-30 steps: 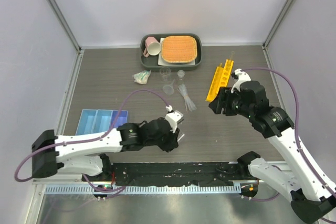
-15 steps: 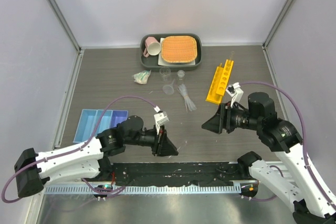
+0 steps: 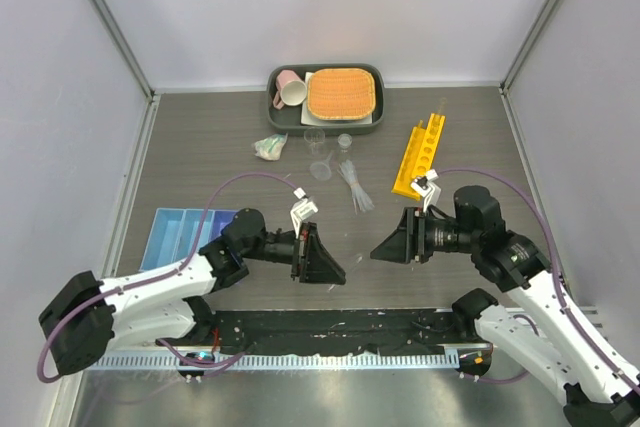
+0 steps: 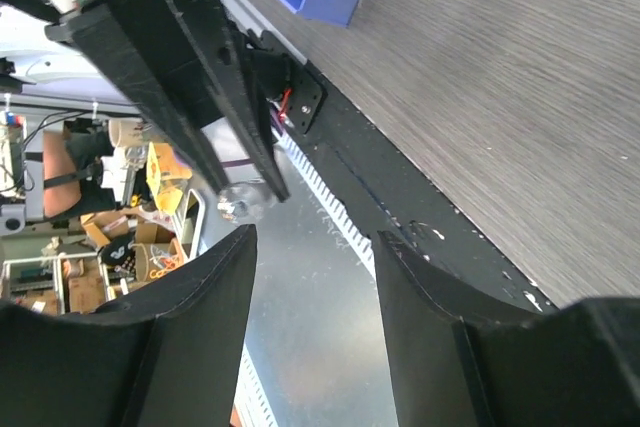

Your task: Organize the chemistry lab equipment

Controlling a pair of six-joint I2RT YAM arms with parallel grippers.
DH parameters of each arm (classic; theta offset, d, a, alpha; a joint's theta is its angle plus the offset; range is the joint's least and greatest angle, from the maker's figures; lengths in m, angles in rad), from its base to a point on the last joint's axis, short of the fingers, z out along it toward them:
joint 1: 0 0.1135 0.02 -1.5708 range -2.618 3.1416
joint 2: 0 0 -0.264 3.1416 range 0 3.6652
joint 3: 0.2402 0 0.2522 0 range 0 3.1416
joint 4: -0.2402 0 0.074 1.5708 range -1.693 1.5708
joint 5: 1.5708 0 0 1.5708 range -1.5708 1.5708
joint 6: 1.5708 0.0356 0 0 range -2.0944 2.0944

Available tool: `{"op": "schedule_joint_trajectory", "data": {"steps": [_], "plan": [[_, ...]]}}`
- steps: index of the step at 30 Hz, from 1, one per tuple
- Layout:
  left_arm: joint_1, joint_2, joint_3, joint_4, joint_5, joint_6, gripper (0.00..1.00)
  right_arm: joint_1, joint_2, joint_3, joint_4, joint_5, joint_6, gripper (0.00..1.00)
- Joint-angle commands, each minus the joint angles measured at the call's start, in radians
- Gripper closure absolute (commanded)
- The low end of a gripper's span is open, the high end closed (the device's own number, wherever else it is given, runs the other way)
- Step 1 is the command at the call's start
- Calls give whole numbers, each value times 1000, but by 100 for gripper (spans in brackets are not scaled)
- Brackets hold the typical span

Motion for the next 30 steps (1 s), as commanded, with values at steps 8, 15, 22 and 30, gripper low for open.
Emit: {"op": "schedule_joint_trajectory", "data": {"steps": [8, 15, 22, 30], "plan": [[58, 125, -36, 364, 114, -149, 100, 140, 33, 21, 163, 60, 76, 45], [65, 114, -27, 355, 125, -155, 100, 205, 80, 10, 235, 97, 96, 47], [75, 99, -39, 339, 126, -155, 100, 256, 117, 62, 240, 141, 93, 49], [81, 76, -54, 332, 126, -154, 100, 289, 146, 95, 252, 167, 96, 52]]}}
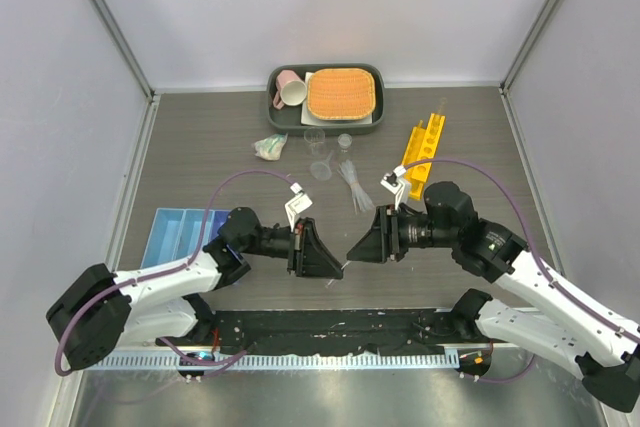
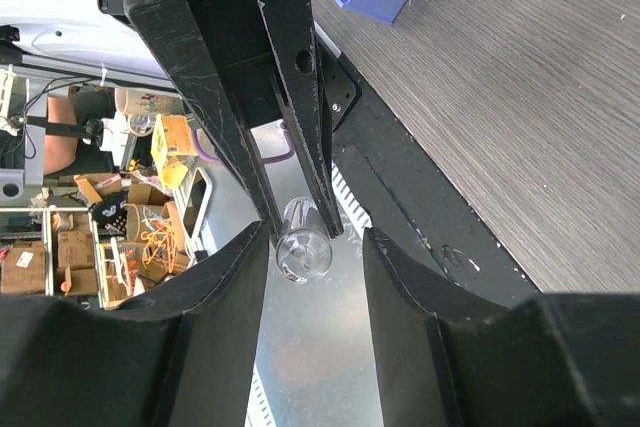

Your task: Organize the chemistry lab equipment

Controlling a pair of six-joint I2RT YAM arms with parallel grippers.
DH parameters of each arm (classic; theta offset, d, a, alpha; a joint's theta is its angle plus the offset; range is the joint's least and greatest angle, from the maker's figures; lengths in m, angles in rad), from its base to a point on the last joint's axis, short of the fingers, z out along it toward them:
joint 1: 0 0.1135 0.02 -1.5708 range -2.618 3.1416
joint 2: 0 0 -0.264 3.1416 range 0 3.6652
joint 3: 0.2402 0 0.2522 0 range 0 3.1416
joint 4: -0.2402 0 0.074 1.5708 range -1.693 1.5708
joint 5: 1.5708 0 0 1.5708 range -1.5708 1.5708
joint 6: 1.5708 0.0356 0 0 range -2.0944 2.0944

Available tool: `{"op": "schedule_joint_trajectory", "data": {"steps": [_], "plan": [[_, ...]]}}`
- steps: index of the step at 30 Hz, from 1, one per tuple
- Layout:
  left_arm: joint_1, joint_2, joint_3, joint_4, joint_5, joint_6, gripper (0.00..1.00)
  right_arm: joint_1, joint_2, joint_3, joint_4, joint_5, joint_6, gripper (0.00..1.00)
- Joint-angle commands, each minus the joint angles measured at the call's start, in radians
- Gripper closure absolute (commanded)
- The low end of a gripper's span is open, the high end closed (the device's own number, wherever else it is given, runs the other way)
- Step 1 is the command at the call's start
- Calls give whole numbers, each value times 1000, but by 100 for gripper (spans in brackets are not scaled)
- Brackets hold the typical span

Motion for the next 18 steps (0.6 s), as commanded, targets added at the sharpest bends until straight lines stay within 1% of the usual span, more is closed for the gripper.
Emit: {"op": "schedule_joint_trajectory", "data": {"steps": [1, 8, 15, 18], "plan": [[9, -32, -10, 42, 16, -4, 100, 22, 6, 52, 55, 31, 12, 53], [16, -40, -17, 39, 19, -4, 100, 64, 31, 60, 78, 61, 25, 62], [26, -46, -24, 35, 21, -4, 100, 127, 54, 69, 99, 103, 30, 67], [31, -55, -29, 29, 21, -1, 100, 138, 58, 73, 95, 119, 32, 73]]}}
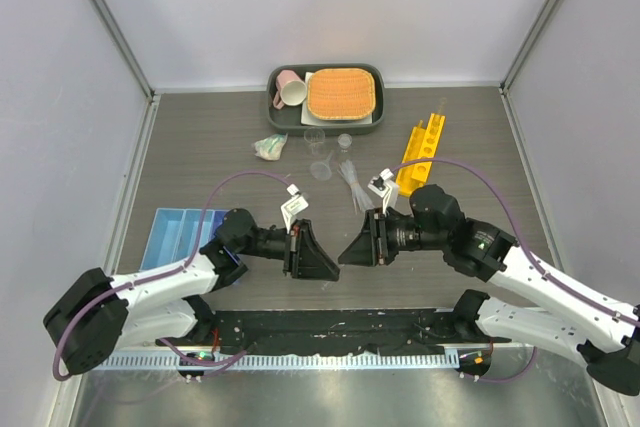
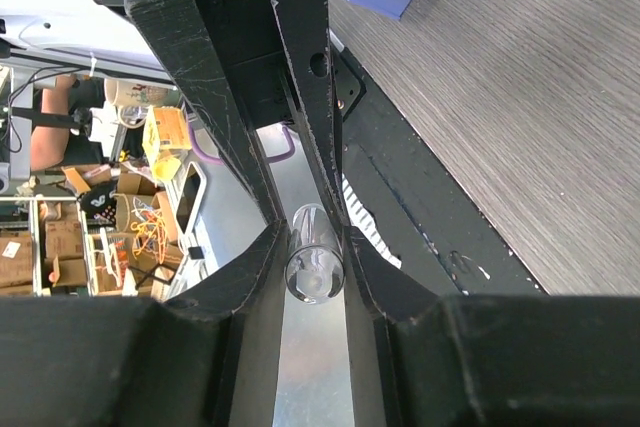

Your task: Organize the chemistry lab equipment

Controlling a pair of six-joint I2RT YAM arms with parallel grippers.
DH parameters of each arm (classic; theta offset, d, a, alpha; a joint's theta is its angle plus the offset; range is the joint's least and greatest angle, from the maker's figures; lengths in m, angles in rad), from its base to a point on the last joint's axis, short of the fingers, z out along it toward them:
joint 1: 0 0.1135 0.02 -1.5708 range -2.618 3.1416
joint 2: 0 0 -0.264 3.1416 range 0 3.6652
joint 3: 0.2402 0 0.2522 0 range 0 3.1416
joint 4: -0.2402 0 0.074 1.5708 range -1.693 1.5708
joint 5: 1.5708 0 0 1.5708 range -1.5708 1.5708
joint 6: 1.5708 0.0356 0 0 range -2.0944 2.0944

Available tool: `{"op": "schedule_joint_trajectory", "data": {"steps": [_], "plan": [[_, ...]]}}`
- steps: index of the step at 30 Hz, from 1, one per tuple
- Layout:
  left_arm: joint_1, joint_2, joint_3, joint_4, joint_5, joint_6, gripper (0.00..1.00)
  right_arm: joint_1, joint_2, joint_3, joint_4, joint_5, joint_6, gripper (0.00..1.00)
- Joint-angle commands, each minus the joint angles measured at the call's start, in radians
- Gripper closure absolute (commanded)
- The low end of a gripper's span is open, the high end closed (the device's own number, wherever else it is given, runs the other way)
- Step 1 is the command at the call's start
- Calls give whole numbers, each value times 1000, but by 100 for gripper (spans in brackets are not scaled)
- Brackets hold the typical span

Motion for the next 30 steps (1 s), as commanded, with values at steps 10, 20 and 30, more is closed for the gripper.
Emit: {"op": "schedule_joint_trajectory", "data": {"steps": [10, 20, 30], "plan": [[18, -71, 13, -139, -48, 41, 10, 33, 0, 92, -6, 95, -13, 89], [17, -206, 145, -732, -354, 195, 0, 34, 46, 272, -268, 384, -133, 91], [18, -295, 194, -1062, -635, 210, 0, 19, 204, 423, -371, 780, -228, 94]]}}
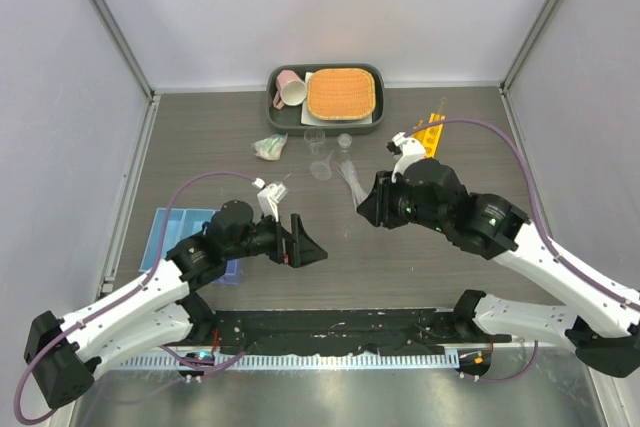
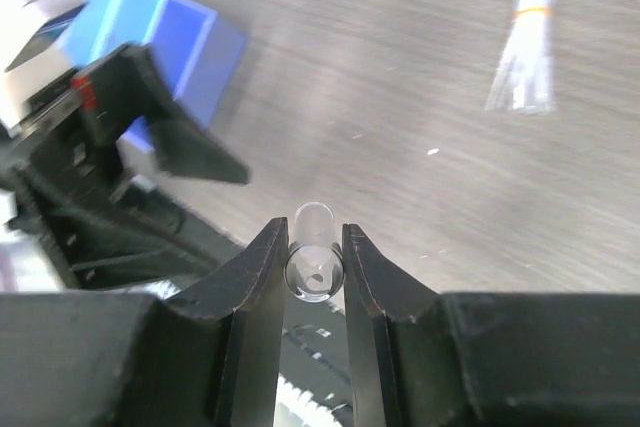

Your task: Organize the chemistry lab equipment

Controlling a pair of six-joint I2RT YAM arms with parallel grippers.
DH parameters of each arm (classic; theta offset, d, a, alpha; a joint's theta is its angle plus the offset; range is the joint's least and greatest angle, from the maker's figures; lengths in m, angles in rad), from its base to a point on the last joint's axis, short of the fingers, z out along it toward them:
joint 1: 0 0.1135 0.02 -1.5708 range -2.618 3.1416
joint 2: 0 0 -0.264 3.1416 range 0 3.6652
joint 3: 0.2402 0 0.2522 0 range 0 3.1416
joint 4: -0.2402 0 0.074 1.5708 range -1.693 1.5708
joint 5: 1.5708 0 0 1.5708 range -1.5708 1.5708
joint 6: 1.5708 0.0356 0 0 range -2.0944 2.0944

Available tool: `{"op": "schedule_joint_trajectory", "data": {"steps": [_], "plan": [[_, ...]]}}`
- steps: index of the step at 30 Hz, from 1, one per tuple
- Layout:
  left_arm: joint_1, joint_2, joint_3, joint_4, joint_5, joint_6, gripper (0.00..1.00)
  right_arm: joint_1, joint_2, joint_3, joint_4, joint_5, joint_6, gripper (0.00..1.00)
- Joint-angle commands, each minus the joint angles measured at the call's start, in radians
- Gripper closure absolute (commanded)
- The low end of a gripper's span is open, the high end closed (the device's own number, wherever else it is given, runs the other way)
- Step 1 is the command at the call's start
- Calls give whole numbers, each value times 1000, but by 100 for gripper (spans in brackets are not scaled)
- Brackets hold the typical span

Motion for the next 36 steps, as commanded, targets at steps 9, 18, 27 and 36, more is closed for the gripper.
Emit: {"op": "schedule_joint_trajectory", "data": {"steps": [9, 18, 27, 36], "plan": [[3, -47, -82, -81, -70, -26, 0, -290, 257, 172, 32, 150, -109, 97], [1, -56, -133, -33, -39, -27, 0, -463, 503, 355, 79, 283, -97, 97], [1, -57, -160, -18, -19, -23, 0, -479, 759, 562, 78, 355, -107, 98], [1, -91, -173, -18, 4, -23, 0, -513, 931, 706, 44, 458, -121, 98]]}}
